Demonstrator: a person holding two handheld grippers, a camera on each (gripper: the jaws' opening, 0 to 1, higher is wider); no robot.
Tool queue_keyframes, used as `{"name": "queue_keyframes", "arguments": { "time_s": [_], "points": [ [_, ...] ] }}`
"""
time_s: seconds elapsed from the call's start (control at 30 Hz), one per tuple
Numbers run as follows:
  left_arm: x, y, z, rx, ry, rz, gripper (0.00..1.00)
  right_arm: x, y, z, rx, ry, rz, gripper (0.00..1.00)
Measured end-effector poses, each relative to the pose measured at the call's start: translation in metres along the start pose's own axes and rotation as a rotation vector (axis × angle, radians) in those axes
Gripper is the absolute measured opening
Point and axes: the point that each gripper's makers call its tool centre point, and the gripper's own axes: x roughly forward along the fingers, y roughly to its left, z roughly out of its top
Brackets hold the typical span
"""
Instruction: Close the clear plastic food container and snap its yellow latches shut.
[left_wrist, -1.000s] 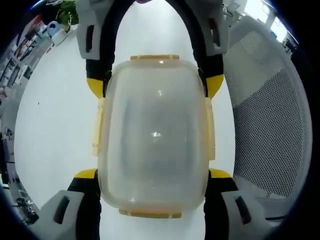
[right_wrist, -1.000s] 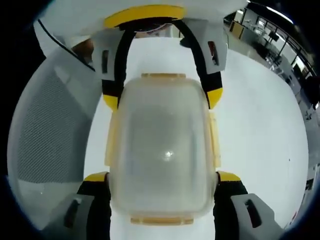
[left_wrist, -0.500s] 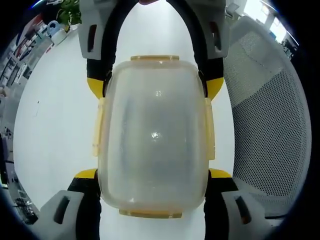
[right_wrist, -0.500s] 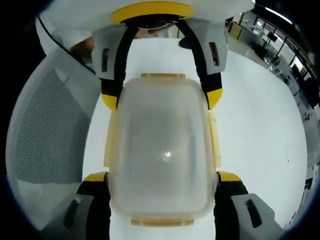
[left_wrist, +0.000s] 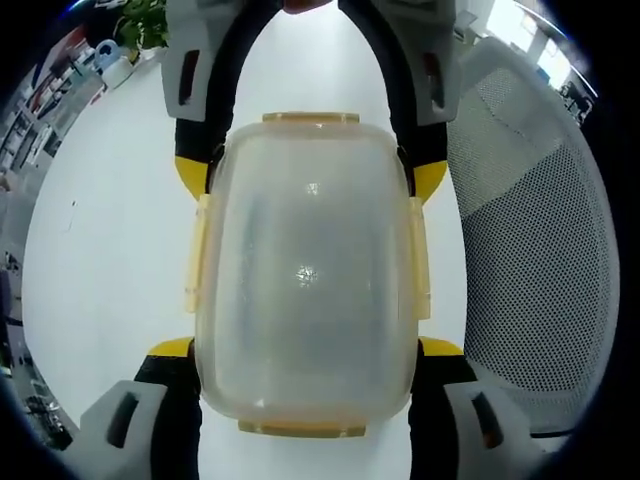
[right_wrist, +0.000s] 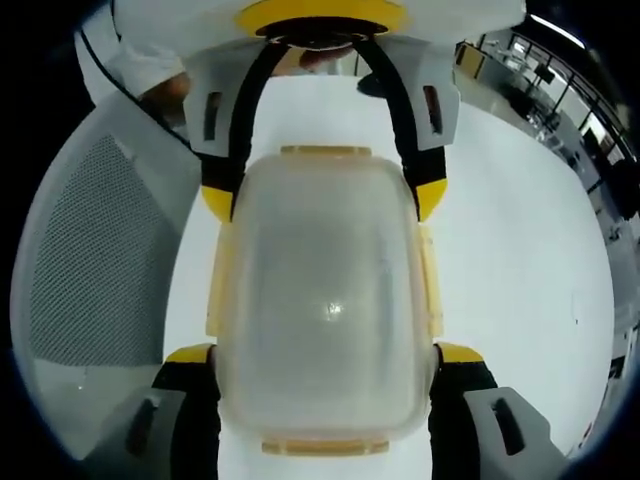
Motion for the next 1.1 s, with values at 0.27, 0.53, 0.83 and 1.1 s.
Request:
{"name": "queue_keyframes", "arguments": {
  "time_s": [0.27,0.53,0.83,1.1],
  "points": [
    [0.000,0.000,0.000,-0.004,-0.019,-0.016,0.88,0.001,0.000,0.000,0.002,0.002,0.005,0.88],
    [0.001,0.007,-0.005,-0.009,-0.014,-0.017,0.88,0.004,-0.008,0.006,0.006,-0.012,-0.007,0.88],
    [0.001,0.018,-0.010,-0.009,-0.007,-0.016,0.89,0.008,-0.020,0.010,0.010,-0.007,-0.006,0.89],
    [0.001,0.024,-0.012,-0.002,-0.017,-0.021,0.89,0.008,-0.024,0.012,0.020,-0.014,-0.008,0.89]
  ]
}}
